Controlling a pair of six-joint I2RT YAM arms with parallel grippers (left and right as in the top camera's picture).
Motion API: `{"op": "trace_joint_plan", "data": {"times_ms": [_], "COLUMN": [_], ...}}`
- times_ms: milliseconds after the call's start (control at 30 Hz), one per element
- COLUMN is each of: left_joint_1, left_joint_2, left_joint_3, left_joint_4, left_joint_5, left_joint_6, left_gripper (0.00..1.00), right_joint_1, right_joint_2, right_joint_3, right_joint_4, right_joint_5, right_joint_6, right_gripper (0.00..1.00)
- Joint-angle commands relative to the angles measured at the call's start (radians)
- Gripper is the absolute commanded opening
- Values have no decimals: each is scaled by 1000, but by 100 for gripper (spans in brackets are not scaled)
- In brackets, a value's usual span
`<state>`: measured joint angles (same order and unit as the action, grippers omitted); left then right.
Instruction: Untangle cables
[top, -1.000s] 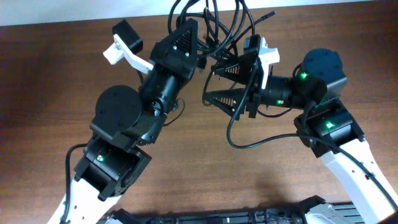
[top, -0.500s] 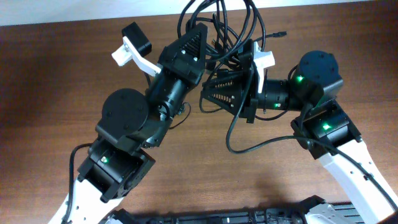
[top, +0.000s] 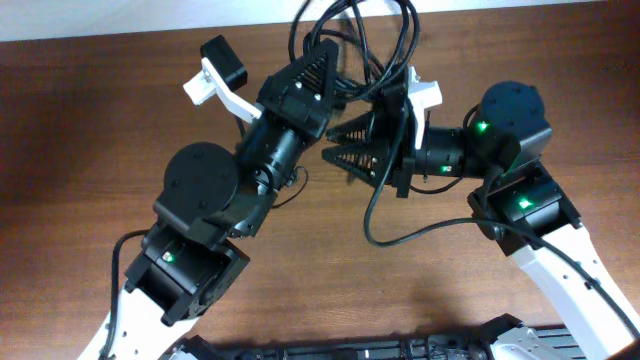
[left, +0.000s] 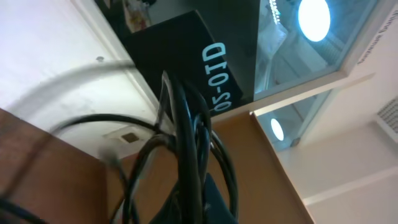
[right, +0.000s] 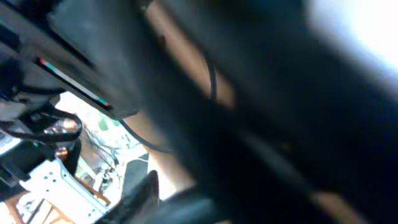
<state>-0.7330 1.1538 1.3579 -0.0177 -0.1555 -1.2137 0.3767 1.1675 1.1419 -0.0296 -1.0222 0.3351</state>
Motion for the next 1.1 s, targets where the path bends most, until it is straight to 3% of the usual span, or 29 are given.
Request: {"op": "trace_joint_plan", "data": {"times_ms": [0,433,733,867,1067], "left_joint_1": [-4,-4,-4,-4,-4], "left_joint_2": [-1,-3,-4,-4,-4], "left_joint_3": [25,25,25,25,25], "left_joint_4": [8,10,62,61,55], "left_joint_5": [11,-254,-542,-657,-710], "left_joint_6": [-5,42,105,109,124], "left_gripper": [0,0,0,0,0], "right_joint_1": [3,3,3,3,3], "right_joint_2": [0,0,0,0,0], "right_joint_3": [3,2,2,2,2], "right_joint_4": [4,-114,-219,-321,-450], "right_joint_5": [-14,-14,-11,84,248], "right_joint_6": [-12,-16,-69,-69,-69], "right_gripper": [4,4,4,4,4]}}
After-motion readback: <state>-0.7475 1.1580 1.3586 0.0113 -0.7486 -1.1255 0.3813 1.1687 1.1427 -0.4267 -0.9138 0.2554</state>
